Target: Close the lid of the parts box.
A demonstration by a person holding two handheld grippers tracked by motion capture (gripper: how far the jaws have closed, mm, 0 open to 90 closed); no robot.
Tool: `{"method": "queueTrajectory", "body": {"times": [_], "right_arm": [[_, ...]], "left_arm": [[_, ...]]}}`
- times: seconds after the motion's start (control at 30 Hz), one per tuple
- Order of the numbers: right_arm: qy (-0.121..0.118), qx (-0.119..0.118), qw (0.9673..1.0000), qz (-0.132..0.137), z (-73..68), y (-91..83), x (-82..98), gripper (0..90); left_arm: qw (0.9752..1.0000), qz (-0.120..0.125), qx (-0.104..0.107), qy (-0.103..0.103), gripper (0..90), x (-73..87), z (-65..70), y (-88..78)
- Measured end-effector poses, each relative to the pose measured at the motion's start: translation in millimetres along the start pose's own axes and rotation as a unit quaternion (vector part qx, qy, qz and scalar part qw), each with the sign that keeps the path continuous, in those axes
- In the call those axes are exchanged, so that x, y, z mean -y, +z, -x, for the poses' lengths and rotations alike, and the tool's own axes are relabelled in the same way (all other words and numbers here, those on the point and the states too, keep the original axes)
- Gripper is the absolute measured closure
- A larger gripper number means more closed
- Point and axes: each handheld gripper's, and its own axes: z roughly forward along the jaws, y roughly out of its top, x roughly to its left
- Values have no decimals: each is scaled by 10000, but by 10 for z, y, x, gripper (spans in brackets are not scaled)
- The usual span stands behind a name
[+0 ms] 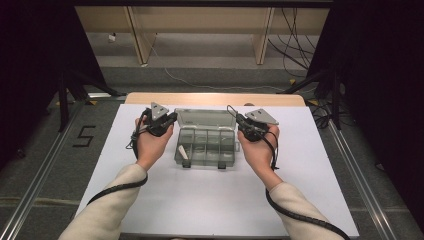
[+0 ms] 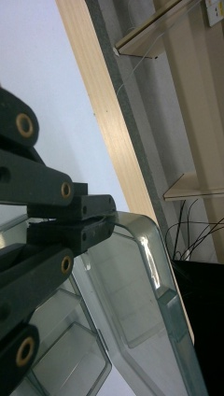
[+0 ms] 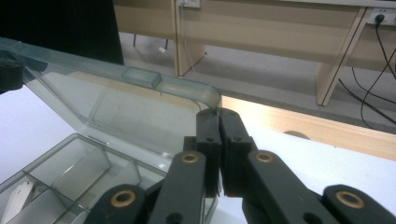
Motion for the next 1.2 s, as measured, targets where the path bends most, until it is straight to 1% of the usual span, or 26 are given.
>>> {"method": "queueTrajectory", "body": {"times": [0.1,0.13,0.2,0.23,0.27,0.3,0.33,0.37,0.5,0.57,0.6,0.63,0.73,0.8,0.83,0.9,0.93,0.97,1.0,1.03,1.07,1.17,1.2], "right_arm": [[10,1,10000,25,-9,-8,10,882],[-14,-31,10000,3,-9,-18,13,881],[-46,-6,10000,12,-14,-25,23,882],[-25,-27,10000,-13,-20,-33,26,881],[-50,2,10000,37,-21,-36,34,881],[-56,-19,10000,24,-24,-43,39,881],[-1,-64,10000,14,-33,-50,47,881],[-56,-19,10000,-2,-27,-61,50,881],[-83,-63,9999,14,-36,-84,73,881],[-79,-38,10000,33,-42,-89,83,881],[-4,-93,10000,-15,-53,-103,85,881],[-92,-89,9999,38,-44,-99,91,881],[-92,-61,9999,-57,-57,-124,102,881],[-132,-113,9998,-17,-52,-131,112,880],[-163,-86,9998,26,-51,-130,119,880],[-174,-98,9998,44,-59,-139,134,880],[-130,-148,9998,1,-71,-153,143,880],[-205,-120,9997,-5,-65,-163,146,880],[-209,-131,9997,-18,-67,-173,153,880],[-149,-154,9998,-49,-78,-179,160,880],[-196,-125,9997,-16,-77,-185,169,879],[-181,-173,9997,-22,-88,-201,189,879],[-189,-181,9997,-23,-87,-206,193,878]], "left_arm": [[10000,0,-1,55,871,15,3,-14],[10000,-2,2,65,871,19,5,-18],[10000,-5,3,97,870,29,9,-28],[10000,2,-1,99,870,35,13,-33],[9999,-2,-5,122,870,38,16,-37],[9999,-11,-6,150,869,41,19,-43],[9999,-7,3,171,870,44,19,-47],[9998,-11,4,179,869,49,20,-52],[9998,-5,2,204,869,73,28,-67],[9997,-4,2,252,868,85,33,-77],[9996,-10,4,275,869,90,34,-81],[9995,-17,8,304,869,97,35,-87],[9995,-10,9,328,868,111,44,-102],[9993,-13,17,364,868,121,47,-112],[9992,-17,15,388,868,129,50,-118],[9991,-23,22,419,868,140,54,-128],[9991,-27,21,419,868,146,58,-135],[9990,-29,28,435,868,152,60,-141],[9990,-21,23,454,867,158,61,-143],[9989,-26,29,474,867,168,64,-149],[9988,-20,27,480,867,174,67,-152],[9987,-19,41,503,866,195,76,-165],[9985,-20,-20,555,866,197,75,-174]]}}
